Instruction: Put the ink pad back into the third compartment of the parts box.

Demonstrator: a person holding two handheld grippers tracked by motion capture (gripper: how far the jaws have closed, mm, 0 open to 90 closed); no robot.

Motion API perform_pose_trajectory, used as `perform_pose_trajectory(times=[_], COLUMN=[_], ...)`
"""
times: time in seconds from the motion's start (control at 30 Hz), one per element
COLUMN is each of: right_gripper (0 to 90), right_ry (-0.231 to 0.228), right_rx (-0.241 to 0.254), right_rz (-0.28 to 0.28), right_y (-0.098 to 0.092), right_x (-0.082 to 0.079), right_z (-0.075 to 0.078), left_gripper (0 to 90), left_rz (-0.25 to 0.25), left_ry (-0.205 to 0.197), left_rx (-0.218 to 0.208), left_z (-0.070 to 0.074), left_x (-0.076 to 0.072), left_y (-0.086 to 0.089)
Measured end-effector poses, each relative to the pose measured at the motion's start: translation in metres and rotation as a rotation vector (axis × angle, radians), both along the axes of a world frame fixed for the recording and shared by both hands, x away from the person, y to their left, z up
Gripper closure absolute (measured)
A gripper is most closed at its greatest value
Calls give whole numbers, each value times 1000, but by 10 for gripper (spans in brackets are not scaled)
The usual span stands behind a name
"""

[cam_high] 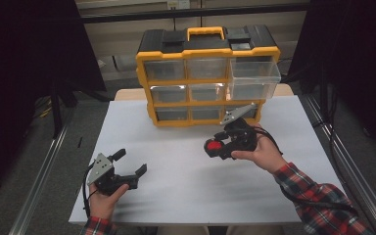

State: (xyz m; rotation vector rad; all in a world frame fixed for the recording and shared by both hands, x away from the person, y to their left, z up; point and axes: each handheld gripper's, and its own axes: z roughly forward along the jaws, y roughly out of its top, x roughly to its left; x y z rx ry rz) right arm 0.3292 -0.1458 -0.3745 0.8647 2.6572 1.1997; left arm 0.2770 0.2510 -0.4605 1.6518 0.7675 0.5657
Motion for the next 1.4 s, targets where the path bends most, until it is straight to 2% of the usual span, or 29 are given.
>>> perform_pose_trajectory(times=[0.33,0.53,0.77,0.93,1.0,1.07,1.1,1.4], right_gripper=[304,304,304,304,304,304,304,304], right_ry=[10,8,30,20,32,36,24,35], right_rx=[2,-16,-17,-28,-31,-30,-28,-18], right_rz=[13,16,16,20,18,16,21,12], right_y=[-2,-3,-5,-6,-7,-7,-8,-12], right_x=[0,1,1,1,1,2,3,5], right_z=[10,16,25,30,33,35,35,44], left_gripper=[35,35,35,35,35,35,35,35], left_rz=[2,5,8,5,-1,5,5,5], left_ry=[-2,0,4,0,1,1,1,1], left_rx=[-5,1,-4,2,-1,1,0,2], left_z=[0,0,0,0,0,0,0,0], left_x=[0,0,0,0,0,0,0,0], left_y=[0,-1,-1,-1,-1,-1,-1,-1])
